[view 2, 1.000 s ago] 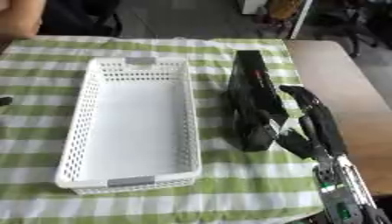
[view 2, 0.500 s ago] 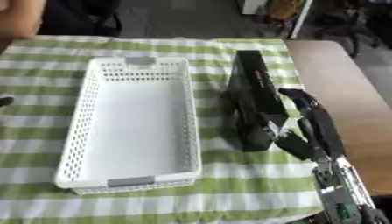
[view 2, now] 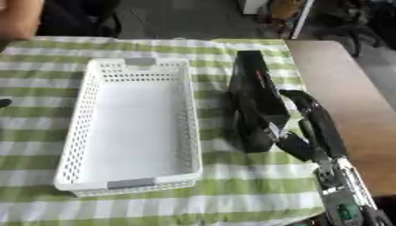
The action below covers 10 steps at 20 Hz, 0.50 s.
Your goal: Pick up objects on the table and place them in the box.
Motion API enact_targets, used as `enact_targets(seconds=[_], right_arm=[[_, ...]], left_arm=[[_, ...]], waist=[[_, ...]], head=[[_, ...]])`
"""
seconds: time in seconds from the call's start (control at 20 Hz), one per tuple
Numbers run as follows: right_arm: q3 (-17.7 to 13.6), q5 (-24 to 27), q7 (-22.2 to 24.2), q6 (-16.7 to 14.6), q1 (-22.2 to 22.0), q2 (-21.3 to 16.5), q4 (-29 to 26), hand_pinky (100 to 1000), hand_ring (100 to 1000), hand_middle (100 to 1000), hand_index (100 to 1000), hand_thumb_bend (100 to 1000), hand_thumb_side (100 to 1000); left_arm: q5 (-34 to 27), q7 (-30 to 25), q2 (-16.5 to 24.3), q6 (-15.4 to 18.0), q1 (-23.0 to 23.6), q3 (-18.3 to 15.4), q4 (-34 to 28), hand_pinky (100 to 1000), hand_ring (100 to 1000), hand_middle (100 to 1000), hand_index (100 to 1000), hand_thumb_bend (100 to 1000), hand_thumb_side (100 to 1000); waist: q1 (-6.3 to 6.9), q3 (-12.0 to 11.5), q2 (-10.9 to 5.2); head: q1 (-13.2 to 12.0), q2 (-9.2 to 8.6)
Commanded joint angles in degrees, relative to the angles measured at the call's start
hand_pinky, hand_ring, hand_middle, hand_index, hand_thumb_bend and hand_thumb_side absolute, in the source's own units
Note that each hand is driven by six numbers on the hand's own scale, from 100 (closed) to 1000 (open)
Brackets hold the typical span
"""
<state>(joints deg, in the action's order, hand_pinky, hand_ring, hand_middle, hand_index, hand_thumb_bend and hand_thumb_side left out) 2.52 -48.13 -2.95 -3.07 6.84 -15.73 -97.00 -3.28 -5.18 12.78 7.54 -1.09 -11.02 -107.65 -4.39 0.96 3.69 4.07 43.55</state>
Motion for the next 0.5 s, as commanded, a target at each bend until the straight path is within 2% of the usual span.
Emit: enact_targets(seconds=[0.05, 0.5], right_arm=[[-0.2, -0.3, 0.2, -0.1, 0.1, -1.4, -0.5, 911, 845, 796, 889, 648, 1000], [0.0, -0.3, 0.6, -0.4, 0.1, -1.4, 0.2, 912, 846, 797, 889, 649, 995]], left_arm=[[-0.1, -0.1, 0.6, 0.1, -0.5, 0.0, -0.8, 783, 1000, 1000, 828, 153, 1000], [-0.1, -0.1, 0.6, 0.1, -0.5, 0.0, -0.9, 783, 1000, 1000, 828, 153, 1000]], waist=[[0.08, 0.0, -0.41], [0.07, -0.1, -0.36]], head=[[0.4, -0.41], [0.4, -0.38]])
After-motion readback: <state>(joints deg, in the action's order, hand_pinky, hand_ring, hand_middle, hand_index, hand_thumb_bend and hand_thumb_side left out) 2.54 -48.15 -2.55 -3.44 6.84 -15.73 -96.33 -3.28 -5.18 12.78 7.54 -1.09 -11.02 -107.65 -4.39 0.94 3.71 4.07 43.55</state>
